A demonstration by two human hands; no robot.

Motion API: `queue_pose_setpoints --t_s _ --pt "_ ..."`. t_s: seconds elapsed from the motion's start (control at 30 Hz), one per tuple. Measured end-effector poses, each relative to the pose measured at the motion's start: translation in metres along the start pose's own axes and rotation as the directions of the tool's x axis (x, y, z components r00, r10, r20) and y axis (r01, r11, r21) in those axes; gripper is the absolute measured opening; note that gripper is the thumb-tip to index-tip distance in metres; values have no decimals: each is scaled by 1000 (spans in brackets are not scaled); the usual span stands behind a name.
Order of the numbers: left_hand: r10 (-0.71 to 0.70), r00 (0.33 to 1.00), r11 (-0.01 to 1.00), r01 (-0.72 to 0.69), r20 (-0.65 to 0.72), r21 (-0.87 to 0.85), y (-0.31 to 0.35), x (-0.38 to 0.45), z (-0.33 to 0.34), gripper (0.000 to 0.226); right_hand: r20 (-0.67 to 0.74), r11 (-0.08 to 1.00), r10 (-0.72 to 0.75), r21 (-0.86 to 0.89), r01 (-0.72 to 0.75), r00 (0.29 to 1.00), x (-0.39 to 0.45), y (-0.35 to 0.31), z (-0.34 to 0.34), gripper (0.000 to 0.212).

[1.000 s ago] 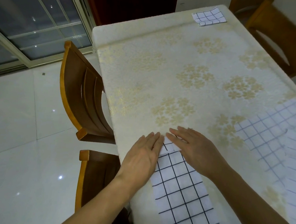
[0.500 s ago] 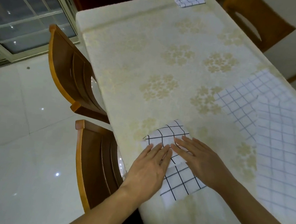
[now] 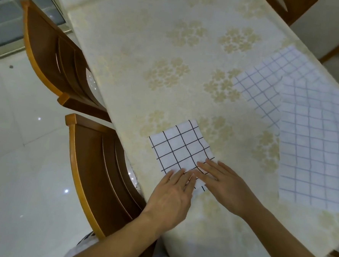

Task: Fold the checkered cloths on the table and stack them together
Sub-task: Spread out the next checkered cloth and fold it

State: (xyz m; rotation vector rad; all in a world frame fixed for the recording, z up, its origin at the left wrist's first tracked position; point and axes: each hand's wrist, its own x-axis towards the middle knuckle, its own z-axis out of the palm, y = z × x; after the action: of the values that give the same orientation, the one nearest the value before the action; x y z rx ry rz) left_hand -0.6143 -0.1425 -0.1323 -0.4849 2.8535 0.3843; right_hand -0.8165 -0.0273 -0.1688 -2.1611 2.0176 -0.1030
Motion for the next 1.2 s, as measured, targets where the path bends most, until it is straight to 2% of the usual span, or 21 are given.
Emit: queue_pose_setpoints --t_s 0.13,0.23,0.33,0.43,0.53,0.63,0.8,0.9,1.07,1.2 --pt "0 1000 997 1 16 -72 1 -7 11 54 31 999 34 28 -35 999 -5 -5 6 49" --pt "53 998 992 -55 -19 -117 -1 -8 15 48 43 996 40 82 -43 998 -11 -6 6 56" --pt "52 992 985 -69 -112 -155 -12 1 9 39 18 989 53 136 -55 998 -9 -7 1 59" --pt "-45 978 988 14 -205 -152 -32 19 0 42 -40 992 65 111 -61 997 11 -5 -2 48" --pt "-158 969 987 151 -188 -51 -56 42 -3 60 -82 993 104 63 -99 991 50 -1 -1 48" --pt "-218 963 975 221 -156 0 -72 65 0 67 -98 987 158 34 -155 983 95 2 2 54" --pt "-276 951 961 276 -139 -19 -84 87 14 68 -41 985 167 -23 -168 985 141 11 14 60" --pt "-288 950 958 285 -119 -38 -92 88 25 71 14 987 148 -65 -147 989 145 20 23 67" --pt "-259 956 966 254 -135 -53 -100 87 31 75 15 985 155 -80 -154 988 145 27 27 79" --pt "-272 955 962 271 -117 -27 -106 83 28 80 41 982 172 -86 -168 984 146 27 26 80"
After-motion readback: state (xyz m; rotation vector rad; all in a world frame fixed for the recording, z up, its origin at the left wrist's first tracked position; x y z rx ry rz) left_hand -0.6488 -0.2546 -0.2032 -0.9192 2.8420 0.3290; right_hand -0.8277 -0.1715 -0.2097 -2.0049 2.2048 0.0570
